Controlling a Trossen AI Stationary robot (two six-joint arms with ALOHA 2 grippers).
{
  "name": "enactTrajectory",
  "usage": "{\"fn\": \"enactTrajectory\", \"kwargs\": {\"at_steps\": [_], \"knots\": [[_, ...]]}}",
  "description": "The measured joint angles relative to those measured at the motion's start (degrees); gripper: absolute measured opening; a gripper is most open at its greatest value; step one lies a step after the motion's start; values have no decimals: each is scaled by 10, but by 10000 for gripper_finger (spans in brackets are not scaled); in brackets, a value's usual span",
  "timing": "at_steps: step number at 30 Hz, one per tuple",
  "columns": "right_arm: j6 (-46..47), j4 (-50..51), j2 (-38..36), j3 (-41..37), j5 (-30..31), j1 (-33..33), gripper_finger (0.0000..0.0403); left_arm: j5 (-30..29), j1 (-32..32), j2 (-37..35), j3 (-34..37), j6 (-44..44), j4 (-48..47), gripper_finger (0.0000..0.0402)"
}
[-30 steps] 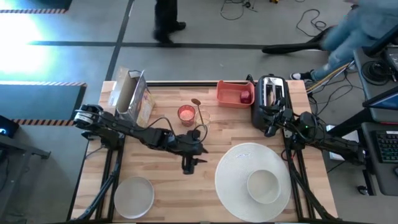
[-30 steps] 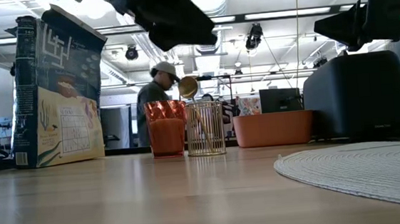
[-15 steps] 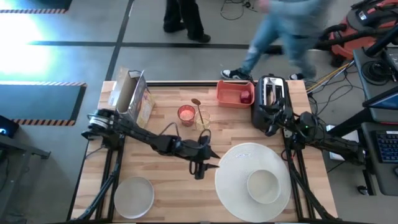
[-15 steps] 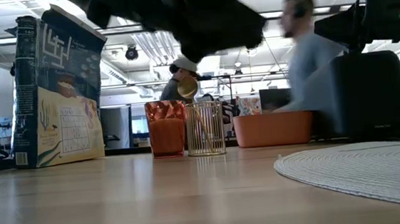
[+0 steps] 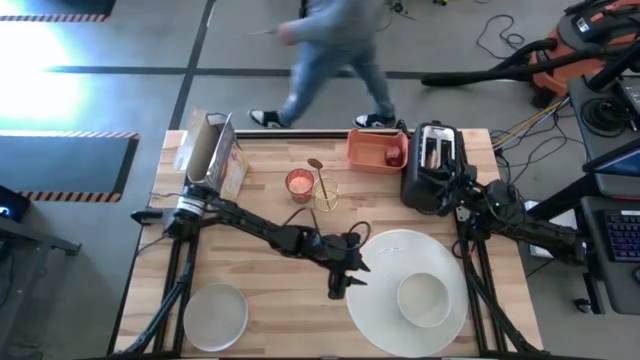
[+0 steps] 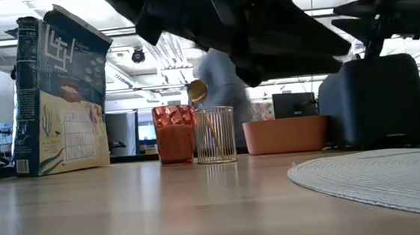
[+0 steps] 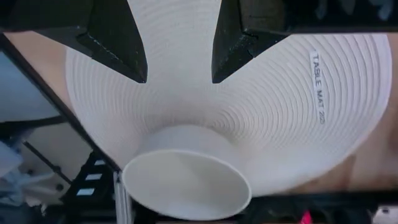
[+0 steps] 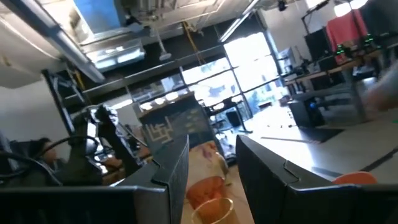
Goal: Arrange a breakfast setting
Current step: Move the white placemat to the center of the table
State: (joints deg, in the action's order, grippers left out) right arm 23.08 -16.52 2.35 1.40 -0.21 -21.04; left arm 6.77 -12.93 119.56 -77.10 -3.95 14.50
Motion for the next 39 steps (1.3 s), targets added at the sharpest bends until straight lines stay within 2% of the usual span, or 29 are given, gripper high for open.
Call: {"fn": "enactTrajectory", "kwargs": {"at_steps": [4,8,11,20,25,31,39], "knots": [[5,-62,1,-4,-3,0,123,-1,0,1,-6,0,-9,164],[53,-125,0,-3,-2,0,123,-2,0,-1,-9,3,-8,164],[101,-122,2,-3,2,0,123,-2,-1,-2,-7,2,-10,164],[145,-104,5,11,3,0,123,-2,0,-2,-8,20,-17,164],[108,54,5,92,3,0,123,4,6,-3,-9,35,-21,164],[45,283,17,225,22,0,123,85,27,-4,-9,41,-33,164],[99,560,51,355,17,0,123,97,47,-4,-9,15,-55,164]]}}
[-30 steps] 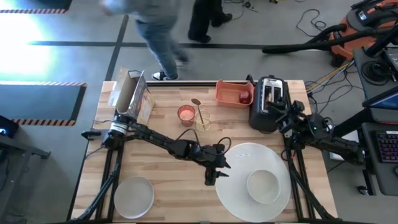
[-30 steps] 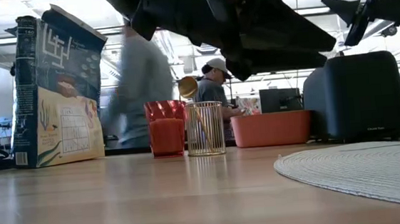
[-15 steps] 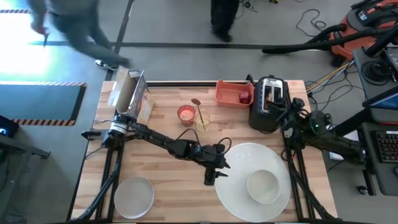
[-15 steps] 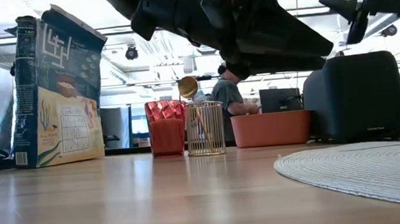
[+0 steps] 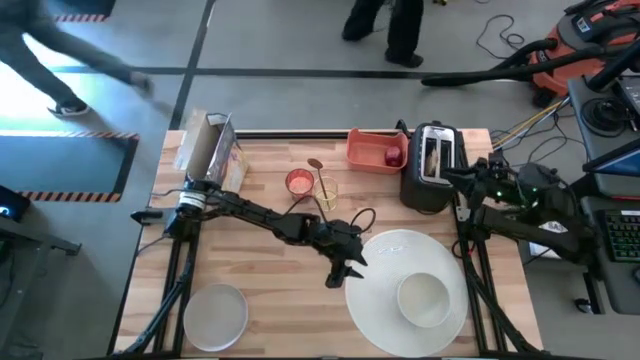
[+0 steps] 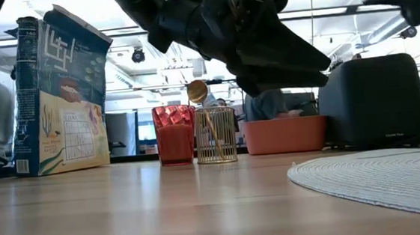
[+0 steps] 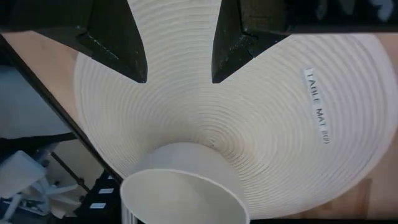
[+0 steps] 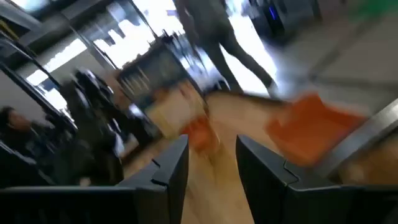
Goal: Arrange a breakfast setting
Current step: Move the white placemat to the center of the table
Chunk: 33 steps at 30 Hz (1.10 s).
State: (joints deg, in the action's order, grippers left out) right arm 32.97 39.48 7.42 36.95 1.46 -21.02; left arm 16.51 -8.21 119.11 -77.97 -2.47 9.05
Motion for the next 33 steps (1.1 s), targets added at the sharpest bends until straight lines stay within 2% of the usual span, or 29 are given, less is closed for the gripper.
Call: {"fn": "enactTrajectory", "kwargs": {"at_steps": [4,8,19,27,33], "knots": [[42,144,27,46,1,0,123,-1,8,0,0,3,0,164],[50,235,61,87,1,0,123,-8,12,0,0,4,4,164],[45,376,188,197,1,0,123,10,16,0,0,-8,15,164],[36,449,258,237,1,0,123,6,32,0,0,104,14,164],[36,470,281,268,0,0,123,-6,36,9,0,108,14,164]]}}
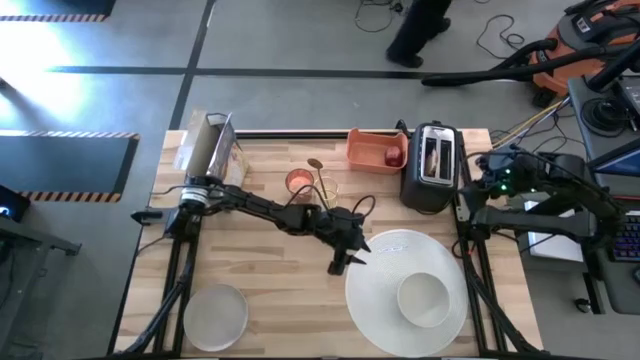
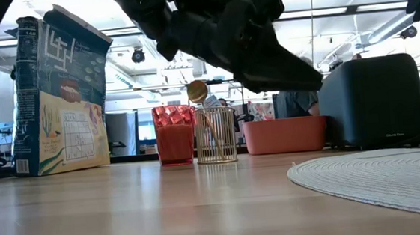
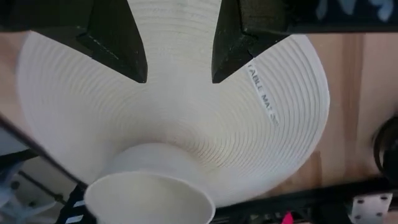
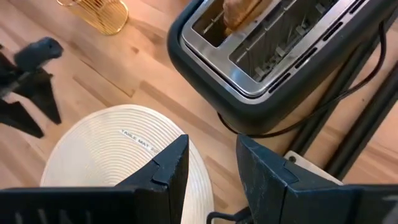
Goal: Arrange a breakfast setting
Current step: Move the white placemat to the center of the table
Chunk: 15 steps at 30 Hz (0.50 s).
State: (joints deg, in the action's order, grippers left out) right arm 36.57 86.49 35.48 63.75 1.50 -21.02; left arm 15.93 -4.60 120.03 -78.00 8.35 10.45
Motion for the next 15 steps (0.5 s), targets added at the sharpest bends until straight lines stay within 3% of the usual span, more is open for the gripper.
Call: {"fn": "enactTrajectory", "kwargs": {"at_steps": [15], "knots": [[-69,-58,80,22,-4,5,123,-19,-1,67,-46,-44,-7,164]]}}
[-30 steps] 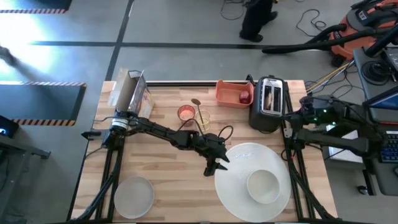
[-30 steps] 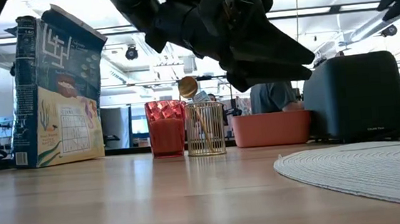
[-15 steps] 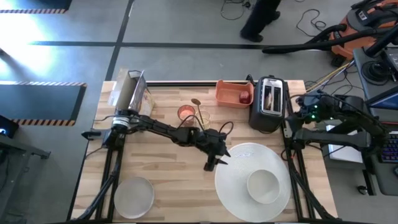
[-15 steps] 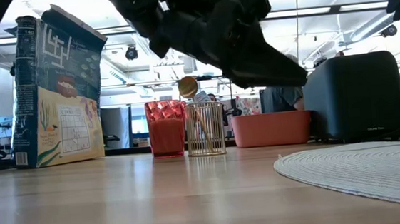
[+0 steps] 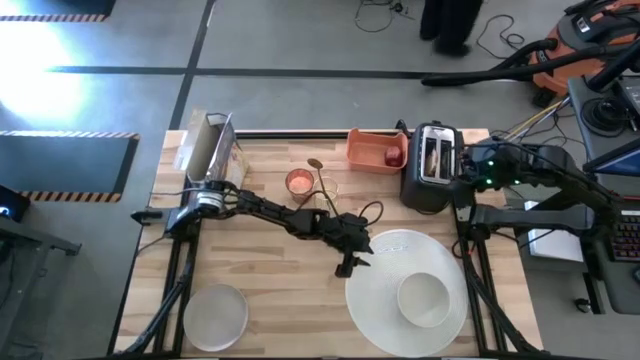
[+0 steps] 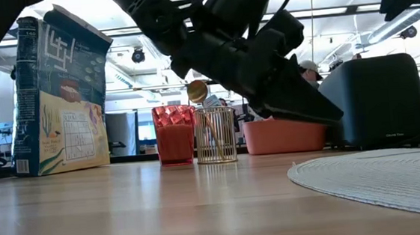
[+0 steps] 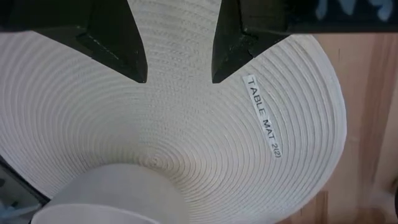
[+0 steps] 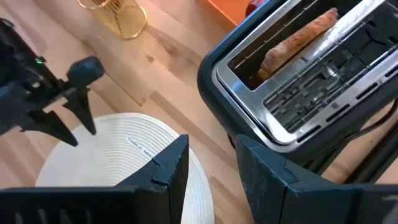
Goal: Arrange a breakfast setting
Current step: Move the white placemat to the center of the table
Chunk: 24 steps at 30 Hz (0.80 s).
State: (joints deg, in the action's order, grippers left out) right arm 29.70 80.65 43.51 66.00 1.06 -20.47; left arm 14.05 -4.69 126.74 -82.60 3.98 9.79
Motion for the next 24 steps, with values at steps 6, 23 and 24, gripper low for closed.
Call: {"fn": "enactTrajectory", "kwargs": {"at_steps": [6,23,24], "knots": [[-3,-22,9,0,0,16,123,0,0,0,0,0,-4,164],[21,-131,110,-8,5,185,123,0,-13,0,0,-13,-10,164],[26,-130,117,-8,5,197,123,0,-13,0,0,-13,-10,164]]}}
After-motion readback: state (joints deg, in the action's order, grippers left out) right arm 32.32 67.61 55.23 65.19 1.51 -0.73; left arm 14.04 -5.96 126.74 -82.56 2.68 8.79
